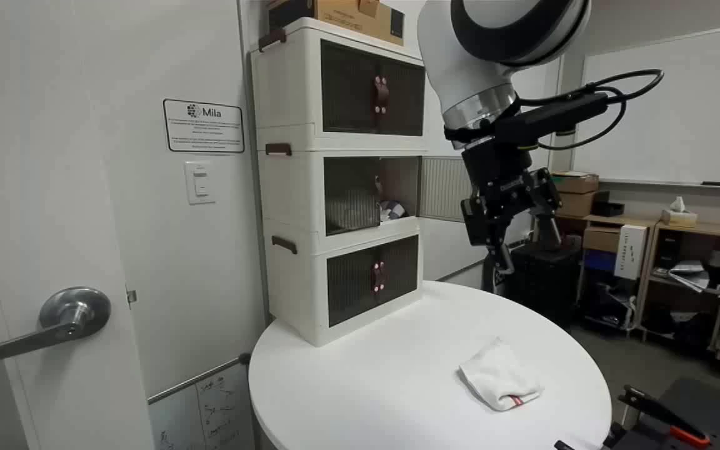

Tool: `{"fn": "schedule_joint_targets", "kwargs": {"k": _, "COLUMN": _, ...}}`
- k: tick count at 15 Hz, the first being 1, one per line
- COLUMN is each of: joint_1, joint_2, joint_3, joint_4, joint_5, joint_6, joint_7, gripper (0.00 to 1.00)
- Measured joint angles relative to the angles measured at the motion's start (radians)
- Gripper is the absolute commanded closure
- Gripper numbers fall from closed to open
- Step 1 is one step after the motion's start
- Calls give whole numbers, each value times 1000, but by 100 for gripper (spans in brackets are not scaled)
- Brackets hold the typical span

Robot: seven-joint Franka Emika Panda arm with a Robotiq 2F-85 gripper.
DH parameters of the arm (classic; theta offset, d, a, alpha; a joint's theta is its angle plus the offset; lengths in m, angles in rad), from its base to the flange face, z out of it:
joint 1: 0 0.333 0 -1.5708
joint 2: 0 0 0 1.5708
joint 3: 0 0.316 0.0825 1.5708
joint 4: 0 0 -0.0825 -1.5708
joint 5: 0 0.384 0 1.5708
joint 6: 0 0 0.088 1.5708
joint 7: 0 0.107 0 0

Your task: Put the towel in the middle cabinet

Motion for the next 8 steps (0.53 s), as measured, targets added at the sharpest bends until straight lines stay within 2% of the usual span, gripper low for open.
{"fn": "schedule_joint_targets", "kwargs": {"k": 5, "joint_1": 7, "joint_2": 10, "joint_3": -9, "joint_4": -9, "joint_5": 0, "joint_6": 26, "joint_7": 0, "gripper": 0}}
{"fn": "schedule_joint_targets", "kwargs": {"k": 8, "joint_1": 6, "joint_2": 45, "joint_3": -20, "joint_4": -53, "joint_5": -1, "joint_6": 136, "joint_7": -1, "gripper": 0}}
